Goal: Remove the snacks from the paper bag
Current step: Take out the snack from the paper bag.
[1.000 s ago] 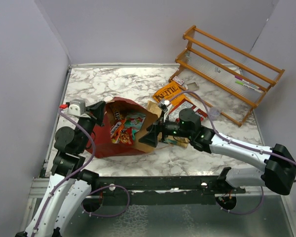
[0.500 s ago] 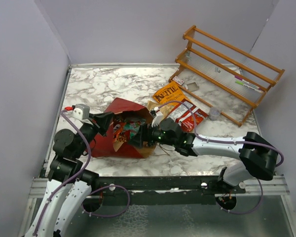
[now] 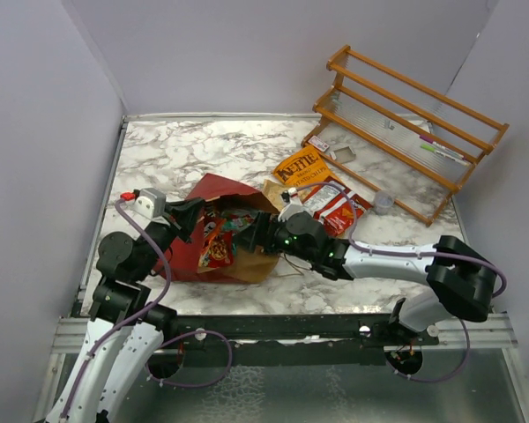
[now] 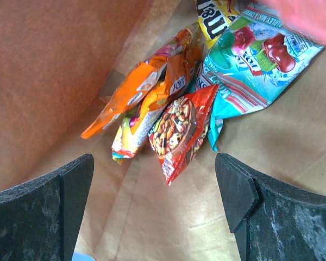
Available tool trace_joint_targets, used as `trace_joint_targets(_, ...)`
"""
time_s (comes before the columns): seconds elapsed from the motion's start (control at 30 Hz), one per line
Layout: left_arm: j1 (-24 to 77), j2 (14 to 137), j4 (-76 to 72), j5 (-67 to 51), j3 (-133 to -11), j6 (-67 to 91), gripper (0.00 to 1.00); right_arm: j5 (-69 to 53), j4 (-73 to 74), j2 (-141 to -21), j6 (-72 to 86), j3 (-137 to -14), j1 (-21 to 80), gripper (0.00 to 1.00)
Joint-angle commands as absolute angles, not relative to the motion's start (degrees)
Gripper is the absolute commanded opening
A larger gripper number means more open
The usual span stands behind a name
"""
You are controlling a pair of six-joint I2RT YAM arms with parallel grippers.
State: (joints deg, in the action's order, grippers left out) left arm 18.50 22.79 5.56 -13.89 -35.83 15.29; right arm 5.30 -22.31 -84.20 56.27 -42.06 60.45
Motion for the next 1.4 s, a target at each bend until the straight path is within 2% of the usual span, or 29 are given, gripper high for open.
trace_joint_targets(0.0,18.48,21.86,1.25,-12.08,-34.04,12.33,0.00,8.66,-21.10,-87.74,61.09,-45.45,60.99,0.93)
trace_joint_targets(0.23,18.70,22.75,1.67,-14.36,-34.36,11.53,0.00,21.32,-13.23,-96.03,70.23,-56.13,65.59,0.95)
trace_joint_targets(0.4,19.30,22.73,1.71,-14.87,-34.12,11.00,0.00,25.96,-15.43,-102.01,71.39,-60.72,68.19,0.94)
trace_joint_targets(0.5,19.78,23.00,1.54,-15.49,-34.09,10.81,0.00,27.39,-8.20,-107.12,73.21,-68.26,69.68,0.91)
trace_joint_targets(0.53,19.85,23.14,1.51,-15.34,-34.10,10.76,0.00,27.49,-6.10,-108.23,73.33,-69.84,69.67,0.85)
trace_joint_targets(0.6,19.92,23.33,1.90,-14.80,-34.23,10.56,0.00,27.47,-4.99,-109.24,73.18,-70.52,69.71,0.65)
trace_joint_targets(0.67,20.00,23.48,2.10,-14.20,-34.28,10.56,0.00,27.93,-5.26,-108.99,73.10,-69.96,69.65,0.51)
trace_joint_targets(0.73,20.04,23.69,2.30,-13.64,-34.43,10.42,0.00,30.23,-4.54,-108.33,73.20,-69.71,69.70,0.40)
trace_joint_targets(0.83,20.01,24.02,2.92,-12.68,-34.62,10.24,0.00,31.85,-2.81,-106.84,72.86,-69.58,69.70,0.16)
trace_joint_targets(0.9,20.04,24.09,3.42,-12.06,-34.79,10.12,0.00,32.56,-2.52,-105.31,72.35,-68.97,69.72,0.05)
trace_joint_targets(0.97,19.98,24.19,3.85,-11.28,-34.89,9.94,0.00,32.89,-2.71,-103.50,71.81,-68.15,69.66,0.01)
trace_joint_targets(1.37,20.02,25.82,5.48,-5.86,-35.55,9.07,0.00,38.14,-8.02,-92.39,67.98,-58.99,69.62,0.01)
